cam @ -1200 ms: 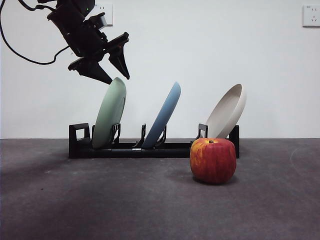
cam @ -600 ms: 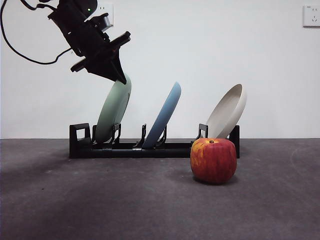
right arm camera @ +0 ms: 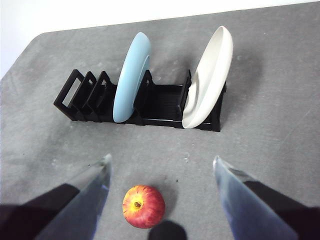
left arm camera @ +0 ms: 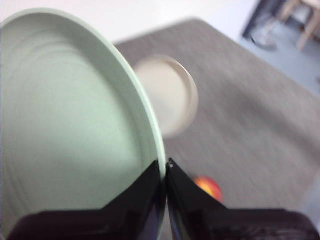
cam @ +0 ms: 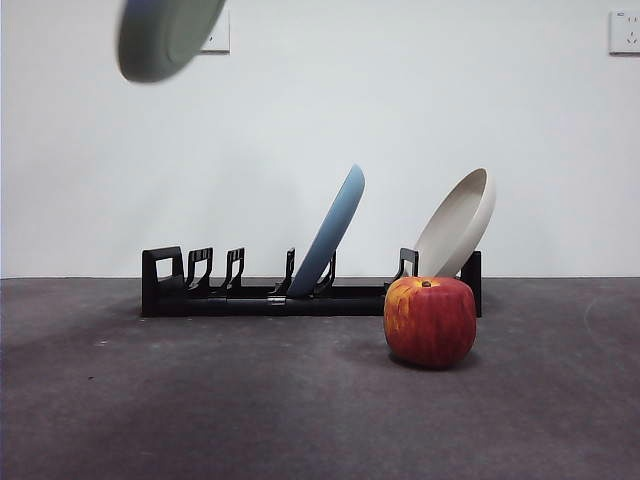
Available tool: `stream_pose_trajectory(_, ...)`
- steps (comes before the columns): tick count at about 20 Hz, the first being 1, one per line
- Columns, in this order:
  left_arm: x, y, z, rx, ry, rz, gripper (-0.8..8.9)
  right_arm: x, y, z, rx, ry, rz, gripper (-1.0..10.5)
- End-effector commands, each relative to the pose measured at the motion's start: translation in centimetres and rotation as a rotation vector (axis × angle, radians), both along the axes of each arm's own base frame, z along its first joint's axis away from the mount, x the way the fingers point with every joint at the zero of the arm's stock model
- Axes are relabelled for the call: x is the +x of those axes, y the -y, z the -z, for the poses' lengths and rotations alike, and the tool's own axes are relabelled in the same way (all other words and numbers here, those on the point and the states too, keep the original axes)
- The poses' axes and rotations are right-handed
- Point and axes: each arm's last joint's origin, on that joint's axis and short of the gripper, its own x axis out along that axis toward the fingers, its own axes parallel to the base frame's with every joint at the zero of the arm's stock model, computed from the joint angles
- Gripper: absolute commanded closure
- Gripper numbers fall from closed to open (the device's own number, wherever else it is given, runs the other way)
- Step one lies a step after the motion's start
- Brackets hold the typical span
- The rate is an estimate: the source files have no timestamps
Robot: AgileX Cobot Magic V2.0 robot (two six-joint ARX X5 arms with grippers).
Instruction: Take the green plate from the plate rack,put the plate on the table,take the apple from the table,put the apple in the plate
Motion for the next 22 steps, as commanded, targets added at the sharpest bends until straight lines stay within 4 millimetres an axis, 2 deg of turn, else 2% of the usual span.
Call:
stream_pose_trajectory(1,-3.6,0.2,-0.5,0.087,0.005,0.108,8.22,0.0,0.0,-0.1,0.005,0.002,0.002,6.0)
stream_pose_trajectory(3,-5.9,0.8,-0.6,0.162,0.003,0.109,8.22,0.0,0.0,-0.1,0.005,0.002,0.002,6.0)
stream_pose_trajectory(6,-8.0,2.4,-0.1,0.289,-0.025,0.113,8.22,0.0,0.0,-0.1,0.005,0.002,0.003,6.0)
stream_pose_trajectory(9,-8.9,5.2,2.1,0.392,-0.046,0.119,8.22,0.0,0.0,-0.1,0.005,0.002,0.003,6.0)
stream_pose_trajectory(11,-9.1,7.5,4.8,0.442,-0.057,0.101,8.22,0.0,0.0,-0.1,0.004,0.003,0.003,6.0)
stream_pose_trajectory(15,-8.3,10.6,11.4,0.539,-0.059,0.049,8.22,0.0,0.0,-0.1,0.004,0.003,0.003,6.0)
stream_pose_trajectory(18,-7.2,12.6,16.5,0.596,-0.101,0.074,8.22,0.0,0.0,-0.1,0.004,0.003,0.003,6.0)
stream_pose_trajectory(22,-5.3,15.3,22.3,0.699,-0.175,0.103,8.22,0.0,0.0,-0.1,0.005,0.002,0.003,6.0)
